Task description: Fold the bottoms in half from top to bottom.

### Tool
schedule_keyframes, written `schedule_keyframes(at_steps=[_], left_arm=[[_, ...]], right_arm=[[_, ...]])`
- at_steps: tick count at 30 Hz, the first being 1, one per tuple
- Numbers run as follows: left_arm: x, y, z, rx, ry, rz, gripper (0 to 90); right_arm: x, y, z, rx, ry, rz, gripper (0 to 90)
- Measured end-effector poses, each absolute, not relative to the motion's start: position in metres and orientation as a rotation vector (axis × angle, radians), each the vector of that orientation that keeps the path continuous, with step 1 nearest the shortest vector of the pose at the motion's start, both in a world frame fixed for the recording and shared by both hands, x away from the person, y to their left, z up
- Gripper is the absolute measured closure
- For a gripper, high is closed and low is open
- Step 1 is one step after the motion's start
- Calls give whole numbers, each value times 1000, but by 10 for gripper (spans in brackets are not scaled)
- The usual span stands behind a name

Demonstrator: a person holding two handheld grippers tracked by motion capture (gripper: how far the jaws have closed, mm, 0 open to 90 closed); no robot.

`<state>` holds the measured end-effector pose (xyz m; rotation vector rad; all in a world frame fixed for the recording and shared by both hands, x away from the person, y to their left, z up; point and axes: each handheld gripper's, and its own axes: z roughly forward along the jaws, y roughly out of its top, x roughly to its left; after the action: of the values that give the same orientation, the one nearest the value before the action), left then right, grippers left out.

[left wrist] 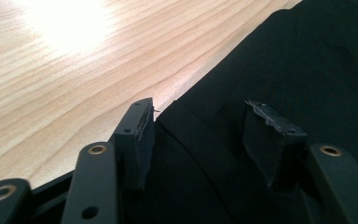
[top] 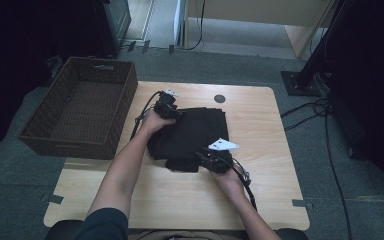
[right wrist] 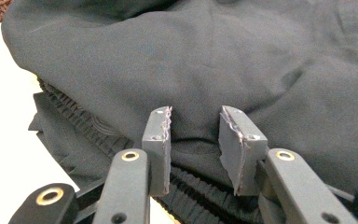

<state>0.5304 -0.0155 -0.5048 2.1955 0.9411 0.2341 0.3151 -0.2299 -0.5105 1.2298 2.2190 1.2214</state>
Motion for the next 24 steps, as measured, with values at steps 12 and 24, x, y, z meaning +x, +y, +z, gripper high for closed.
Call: schedule_keyframes(at_steps=[12, 24], left_arm=[[529, -13, -510, 2208, 942, 277, 320], [516, -10, -506, 2233, 834, 204, 752]], right_arm=[[315, -230, -511, 1233, 2218, 1228, 646], [315, -230, -512, 1234, 2211, 1229, 647]])
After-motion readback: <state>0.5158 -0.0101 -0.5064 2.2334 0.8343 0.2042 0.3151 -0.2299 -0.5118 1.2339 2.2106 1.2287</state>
